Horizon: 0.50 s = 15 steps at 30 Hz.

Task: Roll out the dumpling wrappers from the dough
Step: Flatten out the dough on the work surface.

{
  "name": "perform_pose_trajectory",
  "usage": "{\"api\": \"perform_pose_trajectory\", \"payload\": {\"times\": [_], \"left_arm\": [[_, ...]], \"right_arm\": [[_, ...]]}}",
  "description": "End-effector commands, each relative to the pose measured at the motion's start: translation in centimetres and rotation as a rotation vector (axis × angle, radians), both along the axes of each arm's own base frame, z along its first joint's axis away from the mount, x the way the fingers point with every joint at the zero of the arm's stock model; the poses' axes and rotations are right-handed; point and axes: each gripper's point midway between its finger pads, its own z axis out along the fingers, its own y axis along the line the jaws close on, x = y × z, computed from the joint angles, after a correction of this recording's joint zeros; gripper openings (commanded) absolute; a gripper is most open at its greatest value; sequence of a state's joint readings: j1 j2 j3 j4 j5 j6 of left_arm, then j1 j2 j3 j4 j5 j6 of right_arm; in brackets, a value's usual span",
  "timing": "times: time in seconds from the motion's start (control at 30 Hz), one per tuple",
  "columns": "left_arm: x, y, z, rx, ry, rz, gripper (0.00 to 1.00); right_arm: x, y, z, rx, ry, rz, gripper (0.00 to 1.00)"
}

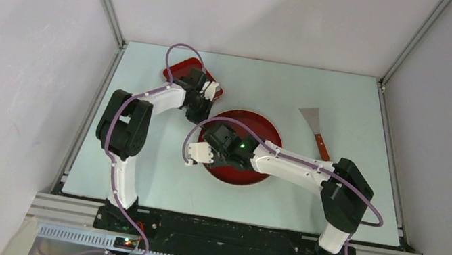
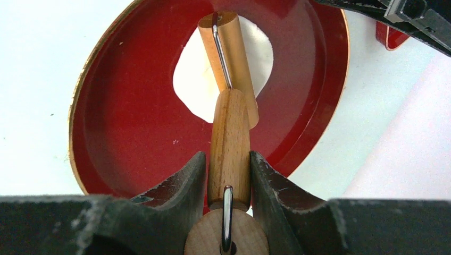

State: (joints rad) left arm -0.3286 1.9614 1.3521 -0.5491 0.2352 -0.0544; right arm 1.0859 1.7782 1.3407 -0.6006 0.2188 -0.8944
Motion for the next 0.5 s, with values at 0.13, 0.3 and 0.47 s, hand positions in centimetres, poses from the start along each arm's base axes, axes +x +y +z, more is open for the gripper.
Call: {"api": "perform_pose_trajectory", "payload": {"times": [0.13, 0.3, 0.47], "left_arm": [[1.8, 1.4, 0.2, 0.070, -0.050, 0.044, 0.17], [1.7, 1.4, 0.2, 0.071, -0.048, 0.043, 0.17], [1.8, 1.4, 0.2, 0.071, -0.050, 0.044, 0.17]], "right_arm": [[-9.0, -6.8, -6.4, -0.282, 0.387, 0.039, 0.00], [-10.0, -7.4, -7.1, -0.301, 0.426, 0.043, 0.00], [-10.8, -8.1, -7.3, -0.320, 0.448, 0.042, 0.00]]}}
